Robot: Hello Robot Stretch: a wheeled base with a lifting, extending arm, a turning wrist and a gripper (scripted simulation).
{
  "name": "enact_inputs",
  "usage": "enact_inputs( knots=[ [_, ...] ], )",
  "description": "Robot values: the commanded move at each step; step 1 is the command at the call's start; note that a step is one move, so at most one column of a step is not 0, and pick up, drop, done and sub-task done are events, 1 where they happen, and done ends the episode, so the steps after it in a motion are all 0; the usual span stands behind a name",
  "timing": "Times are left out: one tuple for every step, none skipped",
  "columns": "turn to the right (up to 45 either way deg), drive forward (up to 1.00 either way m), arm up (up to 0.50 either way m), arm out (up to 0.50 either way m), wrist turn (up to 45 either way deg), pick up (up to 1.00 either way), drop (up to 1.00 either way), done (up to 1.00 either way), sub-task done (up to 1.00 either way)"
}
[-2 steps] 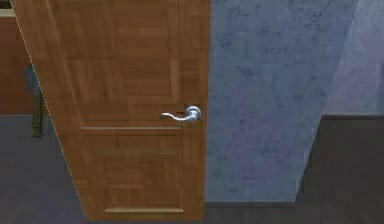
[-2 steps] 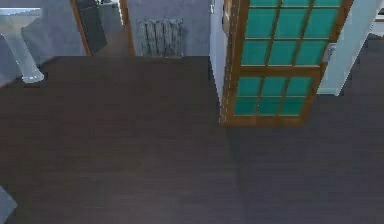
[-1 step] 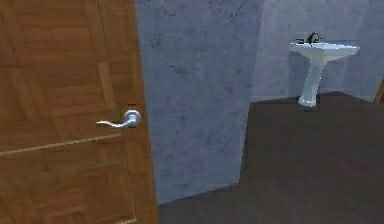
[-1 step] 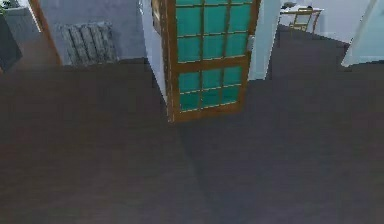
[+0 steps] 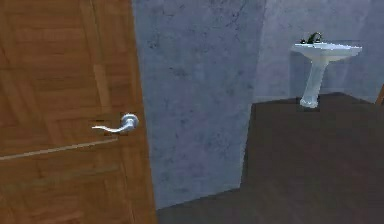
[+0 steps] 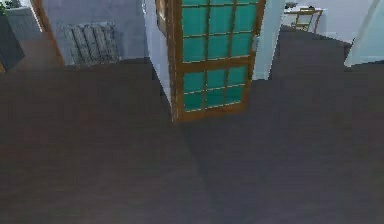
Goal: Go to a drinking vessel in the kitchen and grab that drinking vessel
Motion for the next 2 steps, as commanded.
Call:
enact_inputs(
  knots=[
    [45.0, 0.00, 0.00, 0.00, 0.0, 0.00, 0.00, 0.00, 0.00],
    [45.0, 0.00, 0.00, 0.00, 0.0, 0.00, 0.00, 0.00, 0.00]
  ],
)
